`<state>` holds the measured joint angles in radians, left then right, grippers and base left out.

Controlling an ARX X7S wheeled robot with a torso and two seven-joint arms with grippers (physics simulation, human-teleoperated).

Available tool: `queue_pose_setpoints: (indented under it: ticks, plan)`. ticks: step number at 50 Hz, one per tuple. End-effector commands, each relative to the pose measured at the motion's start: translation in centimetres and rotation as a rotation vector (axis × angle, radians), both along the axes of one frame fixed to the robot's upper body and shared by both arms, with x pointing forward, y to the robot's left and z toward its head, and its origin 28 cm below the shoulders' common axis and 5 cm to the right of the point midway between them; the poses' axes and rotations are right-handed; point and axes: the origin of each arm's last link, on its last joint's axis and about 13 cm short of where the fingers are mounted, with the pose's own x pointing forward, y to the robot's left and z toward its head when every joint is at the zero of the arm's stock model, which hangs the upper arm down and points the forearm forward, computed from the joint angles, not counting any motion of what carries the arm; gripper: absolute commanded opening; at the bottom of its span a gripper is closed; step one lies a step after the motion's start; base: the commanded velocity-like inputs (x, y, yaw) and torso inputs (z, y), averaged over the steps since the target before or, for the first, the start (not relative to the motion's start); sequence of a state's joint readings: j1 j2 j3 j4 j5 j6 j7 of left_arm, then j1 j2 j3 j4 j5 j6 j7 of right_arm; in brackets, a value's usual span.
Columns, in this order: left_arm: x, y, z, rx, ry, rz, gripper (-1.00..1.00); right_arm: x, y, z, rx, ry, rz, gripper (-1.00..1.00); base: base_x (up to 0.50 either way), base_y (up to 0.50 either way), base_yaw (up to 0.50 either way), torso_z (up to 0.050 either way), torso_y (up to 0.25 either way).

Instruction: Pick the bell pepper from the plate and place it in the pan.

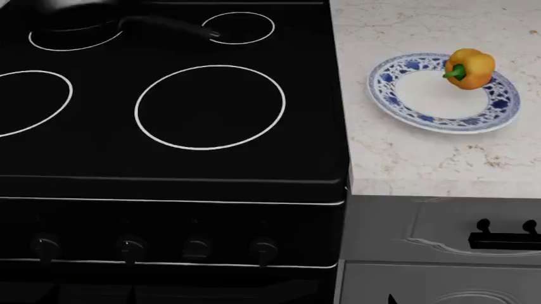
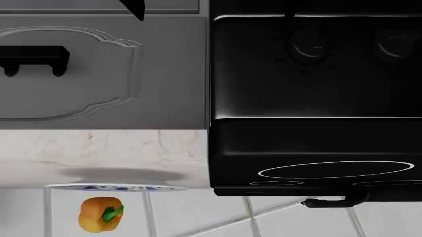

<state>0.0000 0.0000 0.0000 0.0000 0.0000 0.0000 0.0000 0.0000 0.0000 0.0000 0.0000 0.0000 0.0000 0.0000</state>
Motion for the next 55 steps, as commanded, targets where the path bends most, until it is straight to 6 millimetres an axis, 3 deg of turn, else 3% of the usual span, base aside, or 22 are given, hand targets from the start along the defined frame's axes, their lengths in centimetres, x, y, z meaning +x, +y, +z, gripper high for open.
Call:
queue_pose_setpoints:
  ticks: [1, 14, 29, 33, 36, 40, 47, 55]
  plan:
    - [0.0, 0.0, 0.0, 0.000, 0.000, 0.000, 1.00, 0.0, 0.0, -0.2, 0.000, 0.000, 0.000, 1.00, 0.00, 0.00, 0.00, 0.000, 0.000]
    - [0.0, -1.1, -0.2, -0.126, -0.027, -0.017, 1.00, 0.0, -0.8, -0.1, 0.012, 0.020, 0.013, 1.00, 0.00, 0.00, 0.00, 0.000, 0.000]
    - [-0.5, -0.9, 0.0, -0.169, -0.019, -0.034, 1.00, -0.4, -0.7, 0.1, 0.018, 0.034, 0.019, 1.00, 0.00, 0.00, 0.00, 0.050, 0.000]
    - [-1.4, -0.3, 2.6, -0.140, -0.055, -0.062, 1.00, -0.5, -1.5, 3.3, -0.040, -0.039, 0.056, 1.00, 0.00, 0.00, 0.00, 0.050, 0.021]
    - [-2.3, 1.1, 8.1, -0.169, -0.144, -0.063, 1.00, 0.1, -3.0, 10.0, -0.042, -0.162, 0.062, 1.00, 0.00, 0.00, 0.00, 0.050, 0.021]
    - [-3.3, 2.2, 13.1, -0.120, -0.217, -0.072, 1.00, -0.3, -4.1, 14.7, -0.061, -0.233, 0.065, 1.00, 0.00, 0.00, 0.00, 0.015, 0.004]
    - [-3.5, 2.2, 15.9, -0.101, -0.281, -0.112, 1.00, -0.6, -4.5, 16.9, -0.076, -0.269, 0.068, 1.00, 0.00, 0.00, 0.00, 0.007, 0.005]
    - [-3.1, 2.9, 15.6, -0.094, -0.264, -0.078, 1.00, 0.0, -4.9, 17.6, -0.085, -0.278, 0.049, 1.00, 0.00, 0.00, 0.00, 0.050, 0.031]
